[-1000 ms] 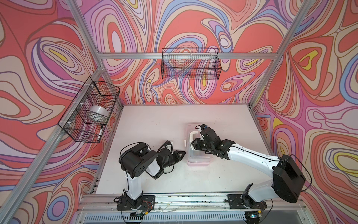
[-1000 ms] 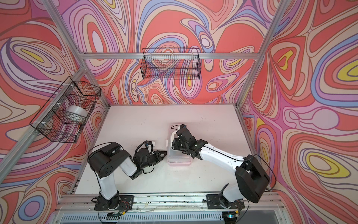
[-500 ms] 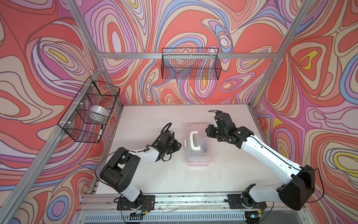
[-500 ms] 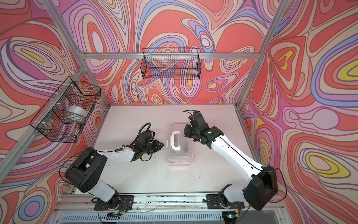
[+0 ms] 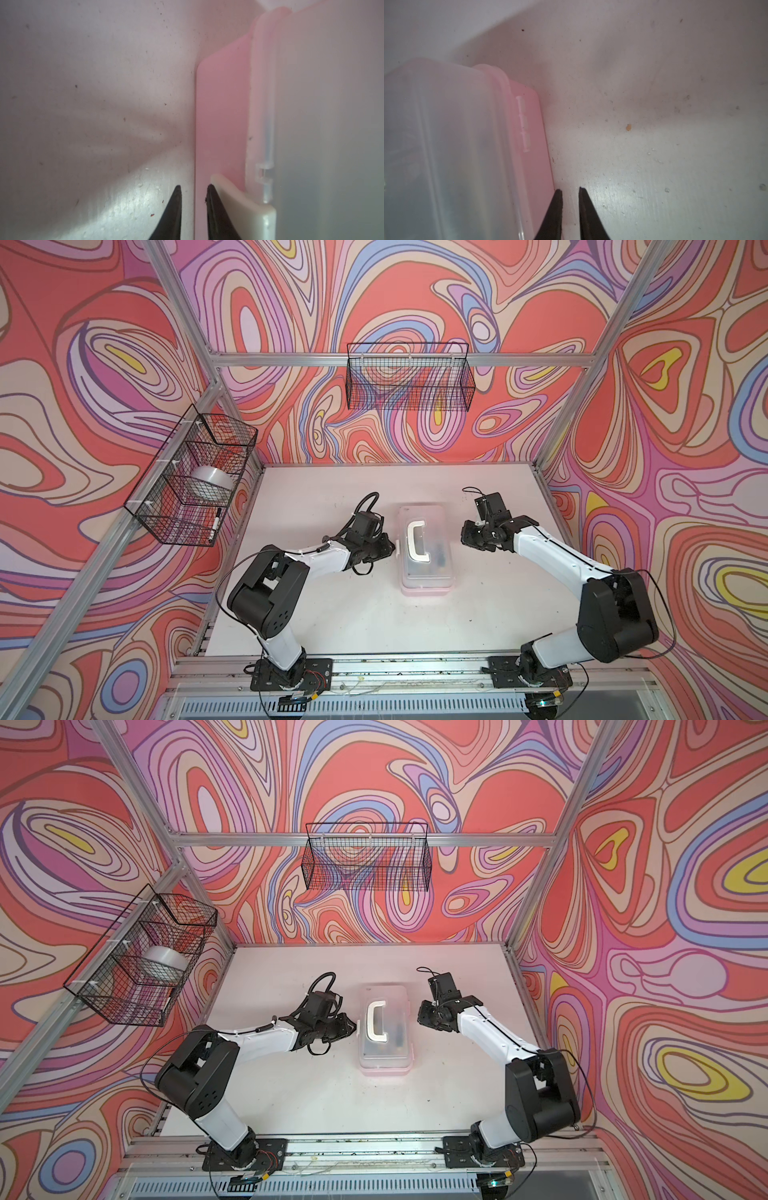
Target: Pack the tool kit
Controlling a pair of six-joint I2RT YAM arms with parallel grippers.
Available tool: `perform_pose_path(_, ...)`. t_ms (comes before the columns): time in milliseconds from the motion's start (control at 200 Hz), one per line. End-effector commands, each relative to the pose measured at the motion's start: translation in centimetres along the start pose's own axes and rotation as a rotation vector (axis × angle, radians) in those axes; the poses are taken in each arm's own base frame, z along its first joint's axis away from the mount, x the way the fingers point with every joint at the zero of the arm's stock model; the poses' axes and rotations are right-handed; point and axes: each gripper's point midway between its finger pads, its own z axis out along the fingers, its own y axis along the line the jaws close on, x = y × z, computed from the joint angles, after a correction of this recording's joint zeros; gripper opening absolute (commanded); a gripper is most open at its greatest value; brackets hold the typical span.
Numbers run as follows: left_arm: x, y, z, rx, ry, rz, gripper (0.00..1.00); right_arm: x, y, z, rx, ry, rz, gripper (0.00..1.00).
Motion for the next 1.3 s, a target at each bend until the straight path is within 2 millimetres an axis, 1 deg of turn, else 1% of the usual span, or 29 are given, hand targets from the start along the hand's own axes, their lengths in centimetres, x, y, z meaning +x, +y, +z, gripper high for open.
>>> perform_pose_path(0,-0.1,-2.1,-1.0,0.012,0.004,0.056,0.22,-0.6,1.6,1.0,-0.084,-0.013,-0.021,0.16)
perform_pose_path(90,0.1,-3.1,-0.7,0.015,0.011,0.083,0.22,-0.3,2.6,1.6,-0.104,-0.004,-0.040,0.16)
perform_pose_path(210,0.6,-4.5,-0.2,0.022,0.021,0.113,0.21,0.6,4.8,2.1,-0.132,0.009,-0.095,0.15)
perform_pose_path(305,0.8,-5.1,-0.1,0.019,0.017,0.124,0.20,1.9,6.9,2.7,-0.151,0.036,-0.135,0.15)
perform_pose_path(380,0.7,-5.7,-0.2,0.018,0.011,0.137,0.20,2.8,7.9,3.1,-0.152,0.045,-0.157,0.15)
perform_pose_path(501,1.0,-6.7,-0.2,0.025,0.025,0.156,0.20,3.3,7.6,3.9,-0.146,0.051,-0.148,0.15)
perform_pose_path(586,1.5,-6.5,-0.2,0.018,0.035,0.161,0.20,3.4,7.3,4.0,-0.135,0.049,-0.147,0.14)
perform_pose_path(686,1.3,-4.9,-0.8,-0.052,0.012,0.166,0.19,2.7,6.6,3.4,-0.101,0.017,-0.144,0.15)
perform_pose_path(731,1.0,-4.1,-1.4,-0.077,-0.005,0.167,0.22,2.2,6.2,3.0,-0.096,0.006,-0.137,0.17)
perform_pose_path(751,0.8,-3.6,-1.8,-0.089,-0.016,0.162,0.25,2.0,6.0,2.8,-0.096,0.001,-0.133,0.18)
perform_pose_path(786,0.2,-2.9,-2.5,-0.105,-0.038,0.153,0.32,1.5,5.5,2.2,-0.089,-0.017,-0.126,0.20)
perform_pose_path(836,-0.5,-1.5,-3.6,-0.132,-0.070,0.138,0.44,0.5,4.7,1.2,-0.078,-0.044,-0.114,0.24)
perform_pose_path(876,-1.4,-0.3,-4.8,-0.162,-0.106,0.122,0.53,-0.2,4.0,0.5,-0.072,-0.067,-0.103,0.28)
perform_pose_path(921,-2.3,1.1,-6.4,-0.201,-0.149,0.102,0.60,-1.1,3.1,-0.5,-0.064,-0.100,-0.097,0.38)
perform_pose_path(956,-3.1,2.1,-7.6,-0.225,-0.186,0.090,0.63,-1.8,2.4,-1.3,-0.049,-0.129,-0.093,0.47)
perform_pose_path(996,-4.0,3.0,-9.0,-0.249,-0.237,0.083,0.67,-2.6,1.8,-2.2,-0.024,-0.169,-0.095,0.60)
perform_pose_path(1026,-4.7,3.8,-10.2,-0.277,-0.283,0.082,0.68,-3.1,1.2,-3.0,0.002,-0.203,-0.097,0.76)
perform_pose_path(1051,-5.4,4.4,-11.2,-0.304,-0.327,0.089,0.68,-3.5,0.8,-3.5,0.027,-0.230,-0.102,0.92)
perform_pose_path(1066,-5.7,4.6,-11.9,-0.321,-0.358,0.097,0.69,-3.7,0.5,-3.8,0.043,-0.248,-0.104,0.97)
perform_pose_path(1126,-7.4,5.3,-14.4,-0.390,-0.498,0.161,0.70,-4.7,-0.5,-5.2,0.098,-0.322,-0.106,0.98)
perform_pose_path(1156,-7.9,6.0,-15.4,-0.424,-0.562,0.185,0.70,-5.2,-1.1,-5.8,0.125,-0.363,-0.103,0.98)
perform_pose_path(1197,-8.6,6.3,-16.5,-0.446,-0.644,0.225,0.71,-5.8,-1.8,-6.5,0.169,-0.413,-0.101,0.98)
perform_pose_path(1237,-9.2,6.0,-17.3,-0.439,-0.728,0.303,0.71,-6.4,-2.8,-7.0,0.225,-0.458,-0.094,0.98)
perform_pose_path(1277,-9.4,6.0,-18.0,-0.428,-0.812,0.346,0.72,-6.8,-3.9,-7.3,0.291,-0.491,-0.088,0.98)
perform_pose_path(1292,-10.1,5.3,-18.9,-0.403,-0.877,0.354,0.75,-7.0,-4.3,-7.4,0.317,-0.506,-0.091,0.98)
